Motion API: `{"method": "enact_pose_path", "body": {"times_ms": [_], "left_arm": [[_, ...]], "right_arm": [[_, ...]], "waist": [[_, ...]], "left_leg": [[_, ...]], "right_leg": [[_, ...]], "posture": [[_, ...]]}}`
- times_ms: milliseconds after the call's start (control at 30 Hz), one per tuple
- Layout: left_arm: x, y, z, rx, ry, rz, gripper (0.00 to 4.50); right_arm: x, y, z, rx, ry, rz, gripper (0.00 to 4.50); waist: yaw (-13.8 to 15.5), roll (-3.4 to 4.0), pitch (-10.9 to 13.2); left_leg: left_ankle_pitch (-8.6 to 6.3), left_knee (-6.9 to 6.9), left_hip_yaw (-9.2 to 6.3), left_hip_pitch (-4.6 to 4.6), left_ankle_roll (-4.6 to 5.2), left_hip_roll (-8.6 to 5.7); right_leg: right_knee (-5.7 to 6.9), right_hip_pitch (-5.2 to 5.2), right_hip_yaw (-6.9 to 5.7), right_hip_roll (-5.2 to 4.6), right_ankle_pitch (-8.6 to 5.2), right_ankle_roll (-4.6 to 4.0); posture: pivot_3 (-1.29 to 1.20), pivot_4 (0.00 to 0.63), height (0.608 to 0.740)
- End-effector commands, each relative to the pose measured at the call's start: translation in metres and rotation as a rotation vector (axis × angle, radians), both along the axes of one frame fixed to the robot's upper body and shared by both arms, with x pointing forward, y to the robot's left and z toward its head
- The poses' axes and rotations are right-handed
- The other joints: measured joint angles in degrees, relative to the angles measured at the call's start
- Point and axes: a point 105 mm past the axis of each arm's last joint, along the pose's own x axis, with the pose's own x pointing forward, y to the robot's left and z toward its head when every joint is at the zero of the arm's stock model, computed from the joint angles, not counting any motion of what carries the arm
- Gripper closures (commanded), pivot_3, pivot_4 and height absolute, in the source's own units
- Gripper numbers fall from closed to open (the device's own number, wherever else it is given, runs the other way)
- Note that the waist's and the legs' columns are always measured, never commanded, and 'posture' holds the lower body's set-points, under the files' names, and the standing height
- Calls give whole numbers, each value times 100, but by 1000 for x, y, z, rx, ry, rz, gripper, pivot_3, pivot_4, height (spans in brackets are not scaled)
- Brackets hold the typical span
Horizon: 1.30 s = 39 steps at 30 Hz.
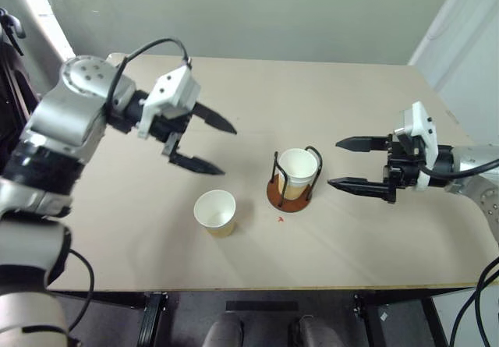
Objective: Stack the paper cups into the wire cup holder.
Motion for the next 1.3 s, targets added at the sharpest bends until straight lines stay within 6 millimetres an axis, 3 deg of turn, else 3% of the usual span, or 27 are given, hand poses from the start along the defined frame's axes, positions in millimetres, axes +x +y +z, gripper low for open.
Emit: {"method": "enact_pose_path", "body": {"times_ms": [33, 167, 433, 667, 967, 1300], "left_arm": [[-22, -3, 13, 43, -71, -88, 8], [-33, 1, 2, 123, -83, -114, 8], [-44, 3, -10, 170, -32, -112, 8], [-56, 10, -26, 247, 17, -124, 8], [-49, 28, -38, 341, -6, -77, 8], [-57, 31, -54, 379, 20, -115, 8]], "right_arm": [[-1, 0, 9, -1, -42, 15, 0], [-2, -2, 13, 12, -112, 55, 0], [-2, -9, 0, -51, -196, 126, 0], [-5, -1, -3, -45, -188, 210, 0], [-12, 5, -13, -103, -165, 336, 0], [-12, 11, -9, -100, -186, 376, 0]], "waist": [[-7, 0, 0], [-52, 0, 0], [-124, 1, 0], [-188, 2, -1], [-196, 2, 0], [-204, 2, 0]], "left_leg": [[0, -1, -1, 2, 0, 0], [-1, -23, 13, 30, 1, 1], [-2, -36, 30, 35, 2, 3], [-3, -48, 38, 36, 2, 10], [-7, -50, 39, 34, 1, 9], [-8, -54, 38, 33, -2, 10]], "right_leg": [[0, 2, 5, 0, -1, -2], [2, 10, 64, 1, -3, -8], [4, 2, 79, 0, -2, -11], [6, -7, 84, 3, -1, -22], [4, -9, 86, 2, -2, -27], [7, -12, 87, 3, -4, -34]], "posture": [[0, 150, 740], [0, 150, 740], [0, 150, 740], [0, 150, 740], [0, 150, 740], [0, 150, 740]]}}
